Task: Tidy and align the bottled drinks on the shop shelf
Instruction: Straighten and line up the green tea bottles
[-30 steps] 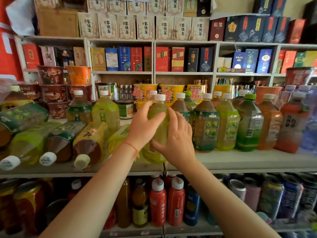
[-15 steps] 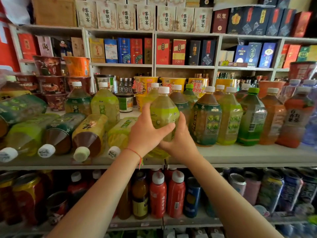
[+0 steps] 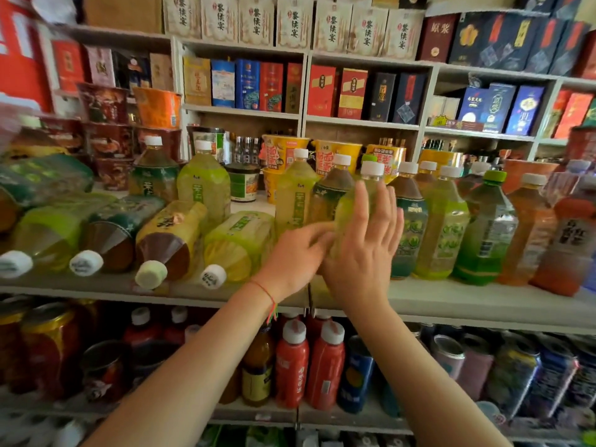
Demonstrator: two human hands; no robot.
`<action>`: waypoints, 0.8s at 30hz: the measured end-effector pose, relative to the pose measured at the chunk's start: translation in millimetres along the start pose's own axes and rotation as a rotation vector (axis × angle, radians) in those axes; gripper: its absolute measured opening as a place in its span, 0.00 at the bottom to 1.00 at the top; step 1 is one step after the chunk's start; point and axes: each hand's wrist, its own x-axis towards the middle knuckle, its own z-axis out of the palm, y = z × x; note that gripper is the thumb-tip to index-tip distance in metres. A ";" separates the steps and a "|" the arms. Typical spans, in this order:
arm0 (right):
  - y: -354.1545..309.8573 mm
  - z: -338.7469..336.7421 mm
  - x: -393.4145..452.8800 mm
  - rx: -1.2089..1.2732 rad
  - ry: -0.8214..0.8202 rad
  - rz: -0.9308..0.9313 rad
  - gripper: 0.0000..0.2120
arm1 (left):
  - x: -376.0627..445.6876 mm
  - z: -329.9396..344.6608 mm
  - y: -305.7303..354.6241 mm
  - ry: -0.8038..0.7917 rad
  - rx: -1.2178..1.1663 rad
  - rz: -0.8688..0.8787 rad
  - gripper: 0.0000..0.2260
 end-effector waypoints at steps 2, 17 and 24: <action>0.6 0.0 -3.1 0.006 0.008 -0.194 0.31 | -1.5 -2.6 0.9 0.030 0.103 0.004 0.10; -45.8 35.1 1.0 0.403 -1.094 -0.015 0.45 | -19.2 -86.3 -23.4 -0.009 0.698 -0.533 0.28; -39.8 42.0 11.3 0.564 -1.165 0.230 0.59 | -26.3 -91.9 -37.6 0.031 0.301 -0.493 0.33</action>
